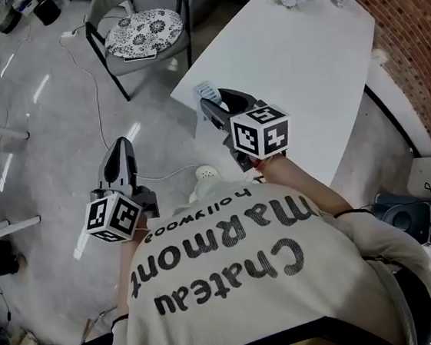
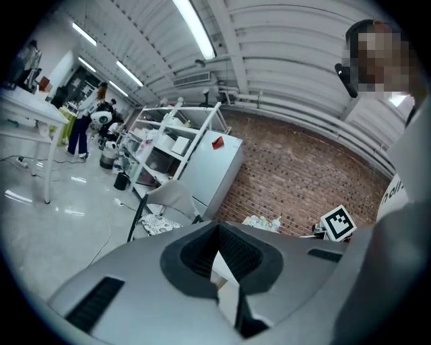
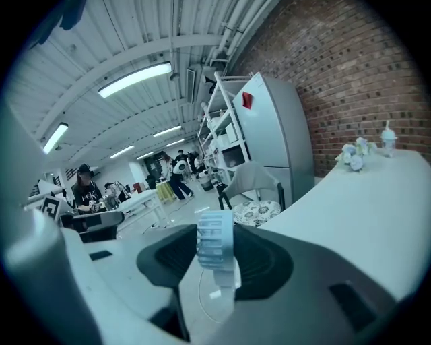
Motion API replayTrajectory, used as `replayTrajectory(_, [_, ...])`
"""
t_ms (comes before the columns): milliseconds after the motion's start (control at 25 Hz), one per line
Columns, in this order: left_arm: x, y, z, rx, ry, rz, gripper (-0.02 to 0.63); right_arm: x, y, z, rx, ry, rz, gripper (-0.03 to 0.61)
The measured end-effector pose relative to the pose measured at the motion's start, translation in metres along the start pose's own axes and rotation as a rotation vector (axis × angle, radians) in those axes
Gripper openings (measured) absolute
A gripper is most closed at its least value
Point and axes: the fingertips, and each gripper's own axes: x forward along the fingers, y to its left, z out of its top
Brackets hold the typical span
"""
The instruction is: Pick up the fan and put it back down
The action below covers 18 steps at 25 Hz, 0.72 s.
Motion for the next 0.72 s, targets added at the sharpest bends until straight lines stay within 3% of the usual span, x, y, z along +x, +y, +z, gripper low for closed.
replayTrajectory(720, [0.028, 0.031, 0.012, -0.046, -0.03, 0.13, 0.002, 0.065, -0.028, 0.028, -0.007, 0.052, 0.07, 0.176])
